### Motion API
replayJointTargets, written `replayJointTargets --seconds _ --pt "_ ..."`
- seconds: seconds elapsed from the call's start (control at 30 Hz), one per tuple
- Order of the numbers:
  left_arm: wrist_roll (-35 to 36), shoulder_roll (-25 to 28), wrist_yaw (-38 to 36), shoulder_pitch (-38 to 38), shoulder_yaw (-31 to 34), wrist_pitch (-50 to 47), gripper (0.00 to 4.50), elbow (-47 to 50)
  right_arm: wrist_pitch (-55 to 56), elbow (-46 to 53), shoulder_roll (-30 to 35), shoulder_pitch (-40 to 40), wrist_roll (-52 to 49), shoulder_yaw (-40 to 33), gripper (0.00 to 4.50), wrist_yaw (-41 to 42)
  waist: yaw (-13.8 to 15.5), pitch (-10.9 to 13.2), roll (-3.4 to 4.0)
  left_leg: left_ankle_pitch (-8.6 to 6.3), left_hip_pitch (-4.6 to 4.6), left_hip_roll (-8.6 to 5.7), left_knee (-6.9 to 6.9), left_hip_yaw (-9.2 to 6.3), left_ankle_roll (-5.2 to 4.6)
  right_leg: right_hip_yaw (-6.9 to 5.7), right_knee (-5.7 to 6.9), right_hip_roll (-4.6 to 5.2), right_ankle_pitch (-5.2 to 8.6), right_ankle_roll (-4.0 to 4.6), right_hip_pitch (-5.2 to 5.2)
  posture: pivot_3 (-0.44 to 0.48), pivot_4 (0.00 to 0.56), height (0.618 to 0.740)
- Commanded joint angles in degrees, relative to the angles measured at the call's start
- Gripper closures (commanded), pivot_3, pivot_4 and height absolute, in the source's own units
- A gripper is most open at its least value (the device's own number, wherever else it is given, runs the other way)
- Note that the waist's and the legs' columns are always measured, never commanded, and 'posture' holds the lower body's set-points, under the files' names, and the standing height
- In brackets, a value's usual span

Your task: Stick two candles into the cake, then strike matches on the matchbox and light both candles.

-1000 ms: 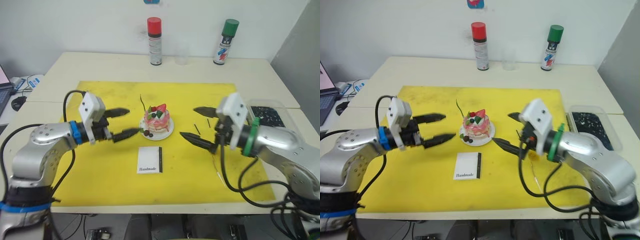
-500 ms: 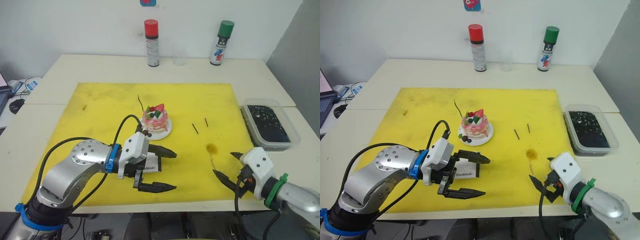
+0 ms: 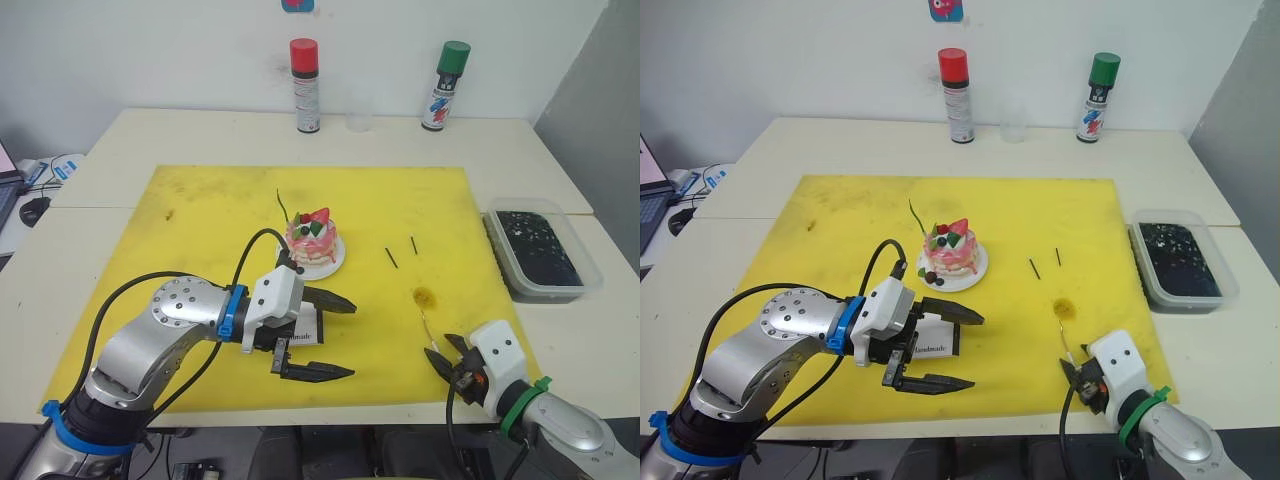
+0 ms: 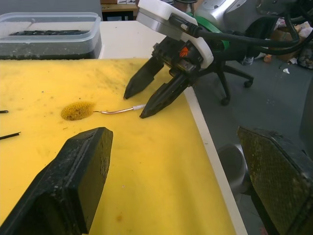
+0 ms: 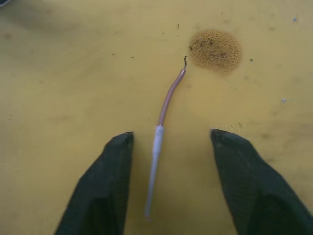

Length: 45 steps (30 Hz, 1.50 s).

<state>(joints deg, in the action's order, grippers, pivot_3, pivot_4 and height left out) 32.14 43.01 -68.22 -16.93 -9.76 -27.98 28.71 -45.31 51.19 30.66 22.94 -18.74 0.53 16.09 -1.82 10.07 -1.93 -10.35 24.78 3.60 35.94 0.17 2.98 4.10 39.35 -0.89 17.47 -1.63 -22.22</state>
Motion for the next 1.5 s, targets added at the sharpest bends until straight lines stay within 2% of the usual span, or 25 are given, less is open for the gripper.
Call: replayJointTargets --seconds 0.03,0.13,0.27,0.37,0.5,0.6,0.8,1.23,1.33,1.5 --pt "-0.2 -0.4 0.1 -0.3 -0.5 1.0 0.00 1.4 -0.7 0.2 0.6 -0.3 0.5 -0.2 3.47 0.4 0.0 0.0 0.00 0.00 0.00 0.00 0.00 0.00 0.00 0.00 0.00 0.00 0.00 0.00 0.00 0.000 0.150 0.740" --pt "1.4 -1.4 0.8 -0.5 -0.2 -0.6 0.00 1.7 -1.8 1.1 1.2 -0.3 -1.3 -1.2 4.48 2.1 0.0 0.0 -0.01 0.00 0.00 -0.02 0.02 0.02 0.00 0.01 -0.01 0.01 -0.01 -0.01 0.02 0.000 0.150 0.740" --pt "2.4 -1.9 0.4 -0.6 -0.4 -1.7 0.00 2.3 -2.2 2.4 3.7 -0.7 -4.2 -5.8 4.48 6.2 0.1 0.0 -0.01 0.00 0.00 -0.02 0.02 0.00 0.00 0.00 0.00 0.01 -0.01 -0.03 0.03 0.000 0.150 0.740" --pt "3.2 -2.0 -0.4 -0.9 -1.0 -2.2 0.00 3.0 -0.8 1.3 9.1 -1.3 -6.8 -13.1 4.48 13.0 0.1 0.0 0.00 0.00 0.00 -0.02 0.02 0.01 0.00 0.00 -0.01 0.00 -0.03 -0.06 0.03 0.000 0.150 0.740" --pt "3.9 -2.5 -1.4 -1.9 -2.4 -2.7 0.00 3.7 6.0 -6.2 17.0 0.3 -5.8 -21.2 4.48 23.4 0.1 0.0 -0.03 0.00 0.00 -0.04 0.04 -0.01 0.00 -0.03 -0.11 -0.01 -0.09 -0.15 0.12 0.000 0.150 0.740" --pt "5.4 -4.0 -0.8 -3.5 -2.8 -3.7 0.00 4.3 13.0 -13.1 20.1 1.3 -4.5 -24.6 4.48 30.1 0.1 0.0 -0.03 0.00 -0.01 -0.05 0.04 -0.02 -0.01 -0.03 -0.22 -0.01 -0.10 -0.18 0.19 0.000 0.150 0.740" --pt "3.7 -6.0 -0.2 -6.1 -4.6 -2.7 0.00 4.2 21.7 -21.9 23.2 2.7 -2.0 -25.2 4.48 38.7 0.1 0.0 -0.02 -0.01 -0.01 -0.07 0.03 -0.04 -0.02 -0.05 -0.28 -0.03 -0.25 -0.44 0.23 0.000 0.150 0.740" --pt "3.1 -7.0 1.1 -7.2 -5.8 -2.7 0.00 4.2 22.3 -27.9 23.8 3.2 -1.7 -25.2 4.48 44.6 0.1 0.0 0.01 0.00 -0.03 -0.09 0.07 -0.08 -0.02 -0.05 -0.27 -0.03 -0.29 -0.51 0.30 0.000 0.150 0.740" --pt "2.7 -7.3 1.1 -7.3 -6.2 -2.3 0.00 3.9 23.5 -29.3 24.0 2.7 -0.9 -24.7 3.79 45.0 0.1 0.0 0.01 -0.01 -0.03 -0.10 0.09 -0.07 -0.02 -0.04 -0.28 -0.03 -0.30 -0.52 0.33 0.000 0.150 0.740" --pt "-0.7 -7.5 1.0 -7.5 -7.8 0.4 0.00 2.7 23.9 -28.4 24.9 0.5 -2.1 -27.1 2.13 46.6 0.1 0.0 0.04 -0.01 -0.10 -0.10 0.10 -0.07 -0.02 -0.04 -0.27 -0.03 -0.30 -0.52 0.39 0.000 0.150 0.740"
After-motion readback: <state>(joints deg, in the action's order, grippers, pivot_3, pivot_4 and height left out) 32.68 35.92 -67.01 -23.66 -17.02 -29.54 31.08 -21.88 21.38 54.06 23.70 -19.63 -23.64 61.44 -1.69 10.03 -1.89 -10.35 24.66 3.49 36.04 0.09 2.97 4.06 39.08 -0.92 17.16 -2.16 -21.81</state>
